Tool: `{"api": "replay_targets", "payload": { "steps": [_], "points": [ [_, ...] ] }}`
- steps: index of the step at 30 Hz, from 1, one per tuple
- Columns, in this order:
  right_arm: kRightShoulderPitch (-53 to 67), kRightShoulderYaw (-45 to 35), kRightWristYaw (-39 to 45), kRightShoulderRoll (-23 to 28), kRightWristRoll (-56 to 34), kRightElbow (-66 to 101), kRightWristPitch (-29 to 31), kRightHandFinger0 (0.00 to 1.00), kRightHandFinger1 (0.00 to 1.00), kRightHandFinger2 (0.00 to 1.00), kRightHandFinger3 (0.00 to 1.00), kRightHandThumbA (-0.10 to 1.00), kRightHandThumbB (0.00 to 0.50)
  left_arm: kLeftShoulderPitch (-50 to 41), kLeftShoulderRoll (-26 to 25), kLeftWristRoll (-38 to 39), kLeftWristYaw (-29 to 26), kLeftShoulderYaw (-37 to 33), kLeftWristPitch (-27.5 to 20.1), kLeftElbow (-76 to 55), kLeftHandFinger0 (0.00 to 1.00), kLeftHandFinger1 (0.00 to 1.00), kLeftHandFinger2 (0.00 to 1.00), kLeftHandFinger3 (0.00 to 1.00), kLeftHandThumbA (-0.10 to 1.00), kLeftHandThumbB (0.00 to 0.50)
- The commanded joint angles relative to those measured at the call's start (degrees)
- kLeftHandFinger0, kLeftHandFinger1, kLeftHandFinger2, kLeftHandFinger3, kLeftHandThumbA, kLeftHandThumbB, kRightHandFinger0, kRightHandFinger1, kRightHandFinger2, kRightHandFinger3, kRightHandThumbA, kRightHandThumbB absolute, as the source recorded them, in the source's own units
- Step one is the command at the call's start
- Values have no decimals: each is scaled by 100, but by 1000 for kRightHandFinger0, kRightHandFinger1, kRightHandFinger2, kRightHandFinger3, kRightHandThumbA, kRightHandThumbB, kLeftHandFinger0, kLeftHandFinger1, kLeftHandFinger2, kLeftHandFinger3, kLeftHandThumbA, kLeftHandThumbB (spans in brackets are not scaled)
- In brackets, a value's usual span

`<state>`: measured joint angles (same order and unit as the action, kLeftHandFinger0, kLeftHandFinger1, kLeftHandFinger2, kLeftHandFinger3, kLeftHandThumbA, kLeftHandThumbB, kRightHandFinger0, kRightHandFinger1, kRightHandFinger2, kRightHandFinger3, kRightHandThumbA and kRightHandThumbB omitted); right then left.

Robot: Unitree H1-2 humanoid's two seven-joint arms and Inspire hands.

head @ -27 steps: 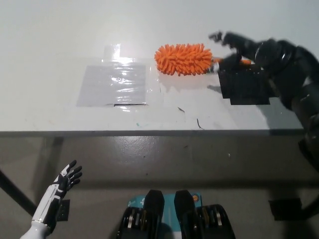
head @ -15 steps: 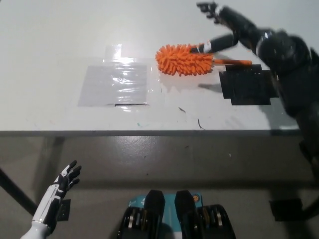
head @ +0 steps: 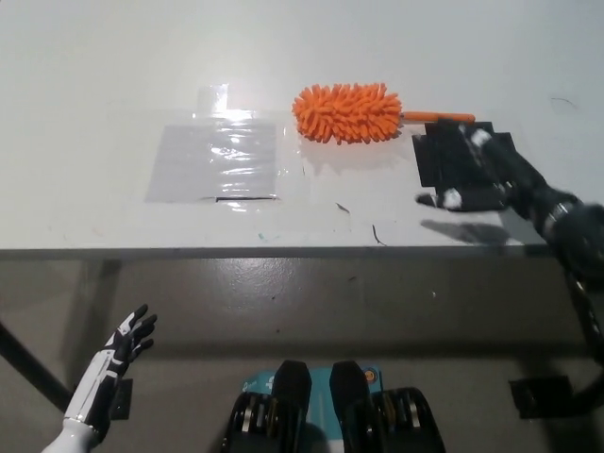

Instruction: The robot uses it right hand to pick up an extended orange duster kept in the middle of the desk and presses its handle against the desk to collapse it

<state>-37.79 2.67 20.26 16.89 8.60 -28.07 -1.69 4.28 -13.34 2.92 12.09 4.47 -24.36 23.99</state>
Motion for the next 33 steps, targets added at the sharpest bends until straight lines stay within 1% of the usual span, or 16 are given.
{"api": "replay_targets", "payload": {
  "steps": [1,2,4,8,9,12,13,14,16,17,22,23,24,27,32,33],
  "points": [
    [622,-1722,-851,1023,-2003,7674,133,1000,1000,1000,1000,1000,500,120,-58,384,412,-75,-257,-507,1000,1000,1000,1000,1000,347],
    [727,-1746,-903,984,-1846,7843,-25,1000,1000,1000,1000,1000,500,135,-43,376,412,-89,-257,-519,1000,1000,1000,1000,1000,346],
    [1341,-1699,-988,784,-1912,7917,246,1000,1000,1000,1000,1000,500,125,-21,358,395,-127,-257,-655,1000,1000,1000,1000,1000,356],
    [1387,-1710,-1011,803,-1925,7949,229,1000,1000,1000,1000,1000,500,145,-13,354,394,-140,-257,-642,1000,1000,1000,1000,1000,355],
    [2306,-1590,-1071,421,-2102,7779,707,1000,1000,1000,1000,1000,500,119,53,368,390,-183,-257,-816,1000,1000,1000,1000,1000,368],
    [2578,-1528,-1013,322,-2019,7620,1003,1000,1000,1000,1000,1000,500,162,51,409,427,-185,-257,-832,1000,1000,1000,1000,1000,366],
    [2848,-1419,-1053,68,-1930,7494,1151,1000,1000,1000,1000,1000,465,140,53,417,421,-191,-257,-857,1000,1000,1000,1000,1000,373],
    [3254,-1256,-1112,-314,-1797,7308,1368,1000,1000,1000,1000,1000,455,108,58,427,413,-201,-257,-895,1000,1000,1000,1000,1000,375],
    [3264,-1258,-1114,-315,-1799,7326,1351,1000,1000,1000,1000,1000,458,108,59,427,414,-199,-257,-895,1000,1000,1000,1000,1000,375],
    [3622,-939,-1134,-778,-1536,7061,1576,1000,1000,1000,1000,1000,484,94,69,428,417,-182,-257,-810,1000,1000,1000,1000,1000,366],
    [3742,-849,-1041,-945,-1569,6925,1698,1000,1000,1000,1000,1000,481,106,77,404,400,-164,-257,-754,1000,1000,1000,1000,1000,359],
    [3912,-632,-1038,-1273,-1372,6395,2181,1000,1000,1000,1000,1000,466,145,72,410,404,-130,-257,-610,1000,1000,1000,1000,1000,337],
    [3944,-611,-1027,-1336,-1335,6325,2242,1000,1000,1000,1000,1000,467,152,71,409,403,-126,-257,-587,1000,1000,1000,1000,1000,337],
    [4098,-568,-994,-1519,-1414,6128,2225,1000,1000,1000,1000,1000,476,170,72,405,427,-113,-257,-554,1000,1000,1000,1000,1000,335],
    [4253,-540,-860,-1691,-1591,5832,2238,1000,1000,1000,1000,1000,460,220,73,413,479,-94,-257,-494,1000,1000,1000,1000,1000,321],
    [4308,-518,-803,-1723,-1639,5564,2385,1000,1000,1000,1000,1000,412,213,82,427,492,-95,-257,-473,1000,1000,1000,1000,1000,325]
  ]
}}
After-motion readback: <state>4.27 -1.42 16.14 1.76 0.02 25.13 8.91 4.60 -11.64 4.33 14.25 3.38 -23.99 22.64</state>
